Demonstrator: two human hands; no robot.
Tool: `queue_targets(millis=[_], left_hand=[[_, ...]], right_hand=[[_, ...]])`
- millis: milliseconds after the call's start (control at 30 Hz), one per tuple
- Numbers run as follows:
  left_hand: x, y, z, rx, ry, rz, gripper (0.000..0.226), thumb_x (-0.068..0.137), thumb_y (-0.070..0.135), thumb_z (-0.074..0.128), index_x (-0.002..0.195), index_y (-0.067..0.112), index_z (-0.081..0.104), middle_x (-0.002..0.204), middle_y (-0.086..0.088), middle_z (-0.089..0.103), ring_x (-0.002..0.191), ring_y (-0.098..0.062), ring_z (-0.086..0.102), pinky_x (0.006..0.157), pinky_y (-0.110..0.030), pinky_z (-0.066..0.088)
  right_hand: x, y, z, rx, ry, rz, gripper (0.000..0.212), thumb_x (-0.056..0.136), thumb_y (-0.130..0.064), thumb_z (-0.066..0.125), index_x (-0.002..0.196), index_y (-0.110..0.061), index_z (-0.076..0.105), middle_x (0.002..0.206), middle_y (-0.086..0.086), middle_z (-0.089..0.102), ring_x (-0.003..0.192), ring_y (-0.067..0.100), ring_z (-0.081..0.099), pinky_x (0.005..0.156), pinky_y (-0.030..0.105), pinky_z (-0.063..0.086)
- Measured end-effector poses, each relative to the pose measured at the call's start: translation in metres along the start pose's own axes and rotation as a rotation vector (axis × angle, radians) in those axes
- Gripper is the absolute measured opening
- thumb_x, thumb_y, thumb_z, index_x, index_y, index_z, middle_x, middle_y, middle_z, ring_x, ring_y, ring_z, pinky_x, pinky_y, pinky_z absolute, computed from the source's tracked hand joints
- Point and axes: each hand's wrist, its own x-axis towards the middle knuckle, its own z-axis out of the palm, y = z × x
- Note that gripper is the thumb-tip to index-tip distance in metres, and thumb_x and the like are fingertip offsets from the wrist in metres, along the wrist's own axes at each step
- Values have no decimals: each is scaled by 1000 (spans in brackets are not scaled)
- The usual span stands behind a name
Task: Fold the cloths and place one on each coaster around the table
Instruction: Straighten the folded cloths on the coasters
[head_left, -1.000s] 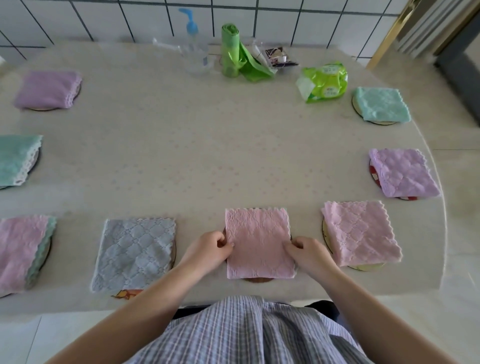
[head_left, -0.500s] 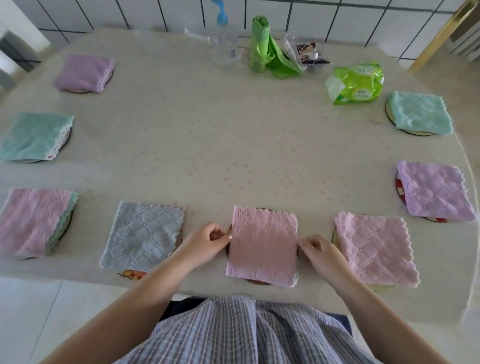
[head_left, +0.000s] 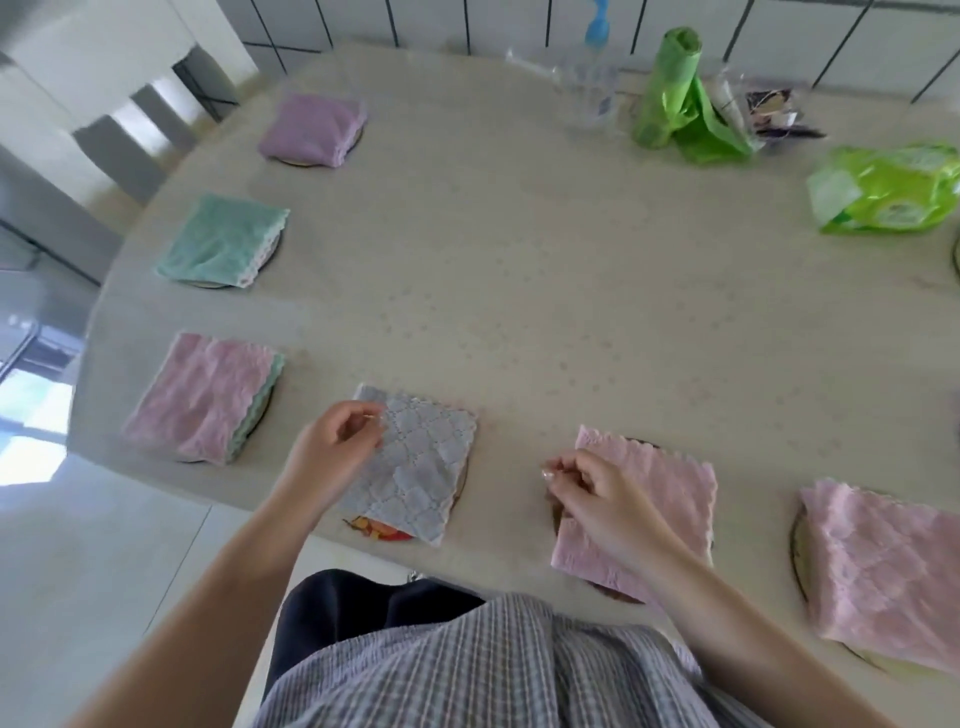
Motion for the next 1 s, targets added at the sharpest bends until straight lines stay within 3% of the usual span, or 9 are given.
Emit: queue_targets(millis=[167,300,367,467,567,633,733,900,1000], left_hand=[[26,-37,-39,130,4,-1,14,90,24,56,103,24,61,92,12,62,87,-6,58,69,-19,41],[48,-63,-56,269,-174,48,19,87,26,61,105,20,65,97,10,67,92,-8,62,79,-23,45],[57,-65,-59,352,-257,113,19,87,29,60,103,21,67,96,11,67,87,-2,61,75,-20,45],[67,-62,-64,427,-363,211,12,88,32,59,79,28,66,72,15,62,62,6,54,54,-13,36],[76,-60,-63,495,-448,250,41,87,35,60,51,21,45,47,6,39,40,-5,35,42,-18,22],[81,-57,-61,525,-490,243,46,86,36,61,51,17,38,47,4,32,40,-6,29,43,-21,19],[87,-52,-61,562,-536,231,45,86,37,60,53,15,39,51,0,35,45,-12,31,48,-27,21],[86,-52,-64,543,-568,228,45,86,34,61,52,16,37,61,-7,40,52,-16,36,52,-28,23],[88,-51,-65,552,-574,247,44,85,33,61,53,15,37,65,-7,42,55,-16,38,53,-28,24]], right_hand=[[15,-15,62,-102,-64,52,21,89,-38,54,108,-32,59,92,-10,67,84,8,65,83,35,52],[26,-23,99,-83,28,163,25,87,-38,56,109,-25,60,96,-9,67,91,9,62,85,33,49],[32,-25,108,-78,102,216,23,88,-38,55,107,-27,59,95,-10,67,88,9,62,79,30,49],[34,-29,115,-76,175,249,16,89,-35,54,98,-25,62,84,-15,64,78,4,57,64,18,43],[33,-35,123,-114,196,265,19,90,-35,55,82,-19,62,69,-8,62,62,5,52,55,20,36],[33,-38,126,-109,220,286,26,89,-37,56,77,-15,64,67,0,65,57,10,53,53,25,35],[35,-42,125,-127,235,316,28,89,-36,57,66,-20,59,55,-5,55,48,8,46,48,25,31],[36,-44,124,-124,179,359,30,87,-31,57,62,-17,50,54,-6,47,49,9,41,49,27,26],[40,-47,121,-117,154,373,25,85,-31,57,67,-14,55,59,-5,50,53,10,42,51,28,27]])
